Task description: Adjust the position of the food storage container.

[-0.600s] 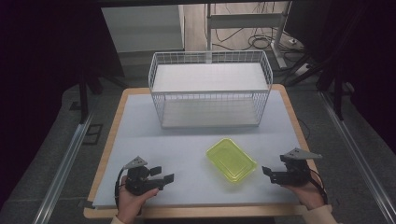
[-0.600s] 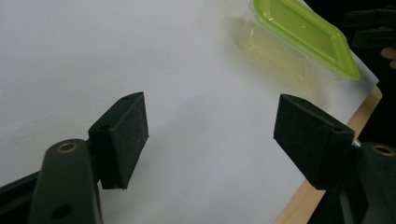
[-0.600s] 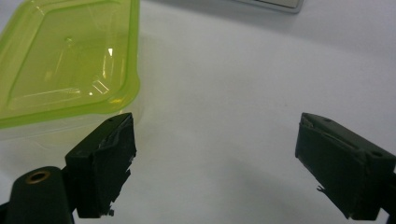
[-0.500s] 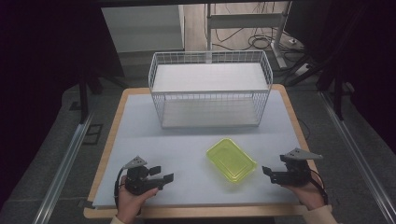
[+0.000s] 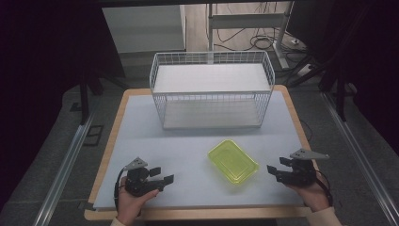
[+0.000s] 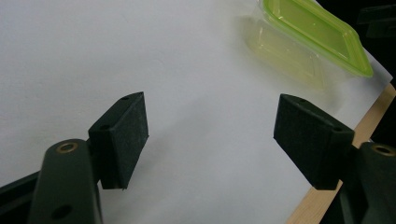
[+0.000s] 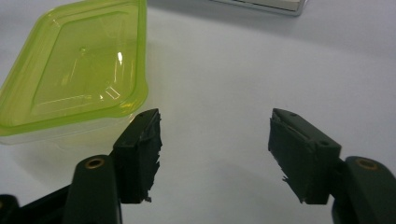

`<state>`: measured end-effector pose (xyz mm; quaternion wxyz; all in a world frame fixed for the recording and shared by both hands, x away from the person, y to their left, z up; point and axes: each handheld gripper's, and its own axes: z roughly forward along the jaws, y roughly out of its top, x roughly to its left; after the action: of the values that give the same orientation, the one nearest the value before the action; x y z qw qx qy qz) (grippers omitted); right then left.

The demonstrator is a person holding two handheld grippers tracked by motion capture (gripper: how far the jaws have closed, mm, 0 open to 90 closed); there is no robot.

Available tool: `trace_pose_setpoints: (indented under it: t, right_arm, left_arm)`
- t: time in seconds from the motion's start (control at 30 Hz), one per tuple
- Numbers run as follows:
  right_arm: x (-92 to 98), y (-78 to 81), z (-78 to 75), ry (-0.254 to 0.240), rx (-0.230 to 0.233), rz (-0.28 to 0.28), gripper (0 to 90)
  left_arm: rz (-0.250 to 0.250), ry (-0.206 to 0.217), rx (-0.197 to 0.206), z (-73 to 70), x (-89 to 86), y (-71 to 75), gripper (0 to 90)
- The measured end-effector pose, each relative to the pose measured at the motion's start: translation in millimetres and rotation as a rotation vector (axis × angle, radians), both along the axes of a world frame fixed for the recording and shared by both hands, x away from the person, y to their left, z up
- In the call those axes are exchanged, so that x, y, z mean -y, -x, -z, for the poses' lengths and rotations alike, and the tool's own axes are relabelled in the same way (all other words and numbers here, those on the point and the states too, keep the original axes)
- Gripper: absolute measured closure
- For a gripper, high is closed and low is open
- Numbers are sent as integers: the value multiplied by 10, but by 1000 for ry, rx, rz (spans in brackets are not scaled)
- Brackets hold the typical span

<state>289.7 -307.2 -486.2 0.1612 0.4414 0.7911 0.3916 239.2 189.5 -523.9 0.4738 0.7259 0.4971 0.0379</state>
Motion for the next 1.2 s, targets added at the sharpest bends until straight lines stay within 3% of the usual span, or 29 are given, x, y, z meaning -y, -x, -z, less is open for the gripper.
trace_pose_setpoints:
  t: [0.27, 0.37, 0.4, 0.5, 0.87, 0.97, 1.2]
  right_arm:
    - [-7, 19, -78, -4, 4, -4, 501]
    - [-30, 41, -155, -20, -1, -36, 677]
    - [-30, 41, -155, -20, -1, -36, 677]
    - [-89, 70, -244, -39, -5, -79, 812]
    - [-405, 172, -362, -43, 3, -194, 893]
    - [-522, 192, -375, -71, -21, -243, 895]
    - [-842, 259, -338, -38, -37, -336, 896]
  left_arm:
    - [-3, -13, -1, 4, -7, -7, 261]
    - [-1, -16, -2, 6, -4, -9, 260]
    - [-1, -16, -2, 6, -4, -9, 260]
    - [-1, -15, -1, 4, -4, -8, 260]
    - [-1, -16, -4, 9, 3, -11, 259]
    - [2, -13, -9, 9, 13, -13, 260]
    - [3, -12, -5, 1, 16, -6, 259]
